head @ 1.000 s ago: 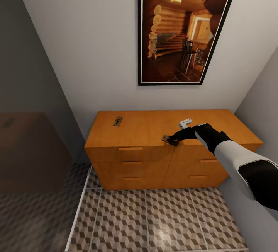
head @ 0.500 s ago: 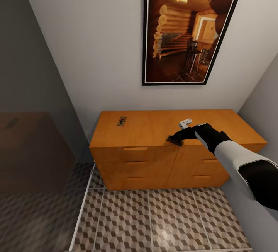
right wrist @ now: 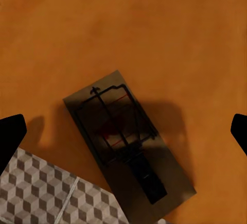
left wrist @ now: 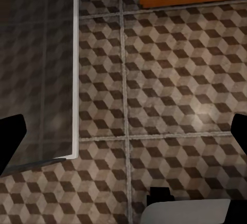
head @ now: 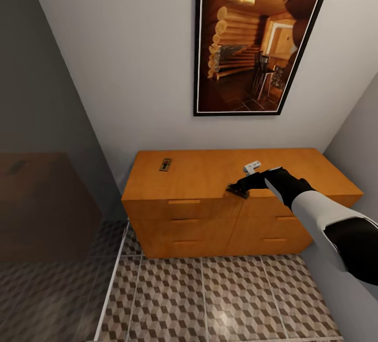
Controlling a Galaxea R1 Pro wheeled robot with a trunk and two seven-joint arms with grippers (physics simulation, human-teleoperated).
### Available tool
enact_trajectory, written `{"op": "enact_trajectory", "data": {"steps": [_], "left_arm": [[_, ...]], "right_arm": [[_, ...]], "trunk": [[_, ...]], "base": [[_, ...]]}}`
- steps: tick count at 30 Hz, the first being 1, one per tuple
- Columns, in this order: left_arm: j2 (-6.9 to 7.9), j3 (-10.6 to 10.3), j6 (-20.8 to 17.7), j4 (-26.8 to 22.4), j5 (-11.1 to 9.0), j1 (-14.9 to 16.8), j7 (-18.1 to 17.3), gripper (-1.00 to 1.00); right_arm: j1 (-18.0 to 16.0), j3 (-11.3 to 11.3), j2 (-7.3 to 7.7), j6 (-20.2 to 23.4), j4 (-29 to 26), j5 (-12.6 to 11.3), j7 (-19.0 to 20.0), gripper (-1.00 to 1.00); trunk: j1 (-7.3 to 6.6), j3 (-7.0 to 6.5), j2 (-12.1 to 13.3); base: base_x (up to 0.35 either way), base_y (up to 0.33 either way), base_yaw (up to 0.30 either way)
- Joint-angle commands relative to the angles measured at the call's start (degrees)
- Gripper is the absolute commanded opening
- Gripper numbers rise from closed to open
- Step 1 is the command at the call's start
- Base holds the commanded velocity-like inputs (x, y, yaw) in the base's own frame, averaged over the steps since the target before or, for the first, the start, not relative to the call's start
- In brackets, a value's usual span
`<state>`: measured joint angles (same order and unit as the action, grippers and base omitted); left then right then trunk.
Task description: Take the four mousetraps from the cabinet in the bathroom and place them on the bathroom floor. Make sure all four end up on the same floor surface, and ensure that at least two of them are either under or directly next to the same bathroom sink.
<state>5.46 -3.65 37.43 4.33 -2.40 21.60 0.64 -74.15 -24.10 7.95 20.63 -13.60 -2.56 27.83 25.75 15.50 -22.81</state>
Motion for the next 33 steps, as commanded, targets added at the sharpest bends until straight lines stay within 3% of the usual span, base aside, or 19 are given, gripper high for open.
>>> {"op": "enact_trajectory", "data": {"steps": [1,15,33], "left_arm": [[-0.01,-0.4,0.4,0.2,-0.2,0.1,0.1,1.00],[-0.01,-0.4,0.3,0.2,-0.2,0.1,0.1,1.00],[-0.01,-0.4,0.3,0.2,-0.2,0.1,0.1,1.00]], "right_arm": [[0.0,-0.2,0.05,0.4,-0.1,-0.3,0.1,1.00],[0.0,-0.2,0.05,0.4,-0.1,-0.2,0.1,1.00],[0.0,-0.2,0.05,0.4,-0.1,-0.2,0.0,1.00]], "trunk": [[0.03,0.11,-0.1],[0.03,0.15,-0.1],[0.03,1.17,-0.1]], "base": [[0.000,0.000,0.000],[0.000,0.000,0.000],[0.000,0.000,0.000]]}}
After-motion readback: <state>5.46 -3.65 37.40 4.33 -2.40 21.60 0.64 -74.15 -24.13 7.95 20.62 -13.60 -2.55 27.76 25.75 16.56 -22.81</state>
